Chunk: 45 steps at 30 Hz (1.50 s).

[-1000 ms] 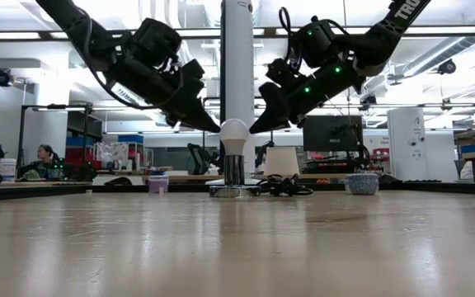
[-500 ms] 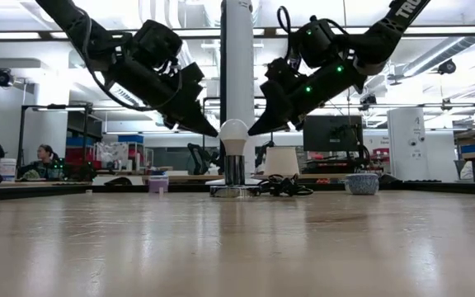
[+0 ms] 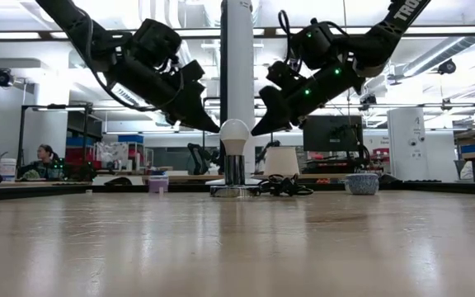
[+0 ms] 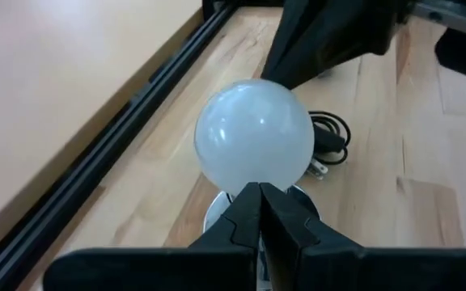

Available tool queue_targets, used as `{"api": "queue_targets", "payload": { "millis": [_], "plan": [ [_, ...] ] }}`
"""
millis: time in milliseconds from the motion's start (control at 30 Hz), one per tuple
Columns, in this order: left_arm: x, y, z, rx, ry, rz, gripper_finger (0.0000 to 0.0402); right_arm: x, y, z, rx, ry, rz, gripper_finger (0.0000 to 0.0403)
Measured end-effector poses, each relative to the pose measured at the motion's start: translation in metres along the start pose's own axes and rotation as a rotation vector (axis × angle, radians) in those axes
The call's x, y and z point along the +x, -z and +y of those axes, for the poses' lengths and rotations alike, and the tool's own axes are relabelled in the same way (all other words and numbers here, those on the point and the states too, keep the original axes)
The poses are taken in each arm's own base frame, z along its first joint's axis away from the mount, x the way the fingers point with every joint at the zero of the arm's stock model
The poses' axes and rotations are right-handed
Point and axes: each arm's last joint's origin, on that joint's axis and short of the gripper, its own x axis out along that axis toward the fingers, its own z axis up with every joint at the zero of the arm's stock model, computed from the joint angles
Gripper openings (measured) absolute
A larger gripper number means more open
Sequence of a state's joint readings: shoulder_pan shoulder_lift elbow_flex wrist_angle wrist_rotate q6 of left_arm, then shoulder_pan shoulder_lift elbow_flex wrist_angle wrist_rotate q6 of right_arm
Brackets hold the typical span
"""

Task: Screw lightbulb
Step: Insert the bulb into the lamp

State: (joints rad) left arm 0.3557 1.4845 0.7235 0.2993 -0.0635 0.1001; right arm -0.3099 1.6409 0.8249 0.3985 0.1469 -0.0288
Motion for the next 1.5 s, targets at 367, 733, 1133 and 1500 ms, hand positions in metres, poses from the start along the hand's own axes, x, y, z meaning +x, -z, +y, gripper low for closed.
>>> {"api": "queue_targets", "payload": {
  "millis": [367, 733, 1133, 1500],
  "plan": [
    [0.0, 0.0, 0.002, -0.001, -0.044, -0.001, 0.0, -0.001, -0.001, 0.007, 0.015, -0.068, -0.015, 0.0],
    [-0.005, 0.004, 0.0, -0.007, -0.012, 0.065, 0.0, -0.001, 0.004, 0.005, -0.008, 0.001, 0.04, 0.0],
    [0.007, 0.005, -0.001, -0.007, -0.023, 0.015, 0.0, 0.001, 0.001, 0.002, 0.002, -0.025, 0.003, 0.0],
    [0.007, 0.007, -0.001, -0.026, -0.027, 0.03, 0.0, 0.0, 0.002, 0.008, 0.018, -0.08, 0.012, 0.0]
  ]
}}
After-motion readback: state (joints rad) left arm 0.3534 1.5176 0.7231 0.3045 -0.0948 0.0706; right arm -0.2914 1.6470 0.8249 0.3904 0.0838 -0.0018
